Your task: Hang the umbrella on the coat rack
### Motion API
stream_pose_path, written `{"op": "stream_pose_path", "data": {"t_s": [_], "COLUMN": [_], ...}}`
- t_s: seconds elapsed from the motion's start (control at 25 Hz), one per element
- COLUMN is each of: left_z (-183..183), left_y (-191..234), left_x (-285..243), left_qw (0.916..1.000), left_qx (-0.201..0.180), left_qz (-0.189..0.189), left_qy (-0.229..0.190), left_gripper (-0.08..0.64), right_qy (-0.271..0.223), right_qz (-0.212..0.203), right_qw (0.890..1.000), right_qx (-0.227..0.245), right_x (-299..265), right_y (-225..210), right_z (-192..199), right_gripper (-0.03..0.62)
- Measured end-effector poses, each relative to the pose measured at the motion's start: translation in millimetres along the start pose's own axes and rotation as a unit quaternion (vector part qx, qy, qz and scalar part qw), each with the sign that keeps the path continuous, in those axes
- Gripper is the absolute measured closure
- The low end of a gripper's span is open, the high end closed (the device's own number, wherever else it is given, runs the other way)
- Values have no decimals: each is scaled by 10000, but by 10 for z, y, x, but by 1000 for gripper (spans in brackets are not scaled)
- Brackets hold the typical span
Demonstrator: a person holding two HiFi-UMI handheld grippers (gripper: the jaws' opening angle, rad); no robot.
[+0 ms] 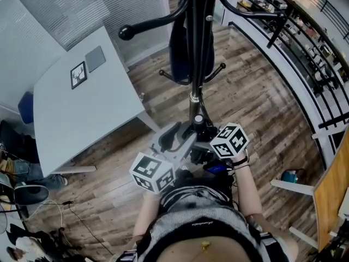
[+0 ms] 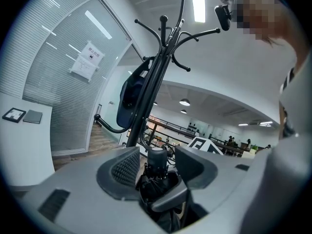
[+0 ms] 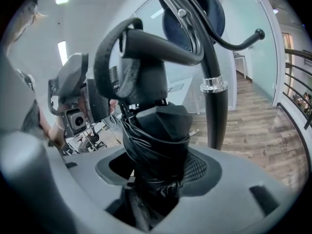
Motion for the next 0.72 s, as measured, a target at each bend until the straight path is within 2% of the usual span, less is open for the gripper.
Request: {"op": "stream_pose_path", "data": {"t_s": [0.4,0.72], "left_z": [23,61], "left_y": [26,22], "left_x": [-67,-100], "left_qw": [9999,9997], "left_qx": [-24,-91], "left_qz": [-62,-179], "left_qy": [82,146], "left_gripper": [347,347], "right_qy": [208,260], "right_qz": [45,213], "right_qw": [9996,9994], "right_qx": [207,-13], "right_x": [-65,-125], "right_y": [-117,-181], "right_z": [69,193], "right_gripper": [327,327]}}
Point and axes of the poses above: the fingertips, and each gripper's own axes: x backward along the fingers, y to its left, z out of its underside, the point moved 7 cm from there along x, backward along the fingers, and after that the axes turned 13 degrees about x, right-handed, at the moved point
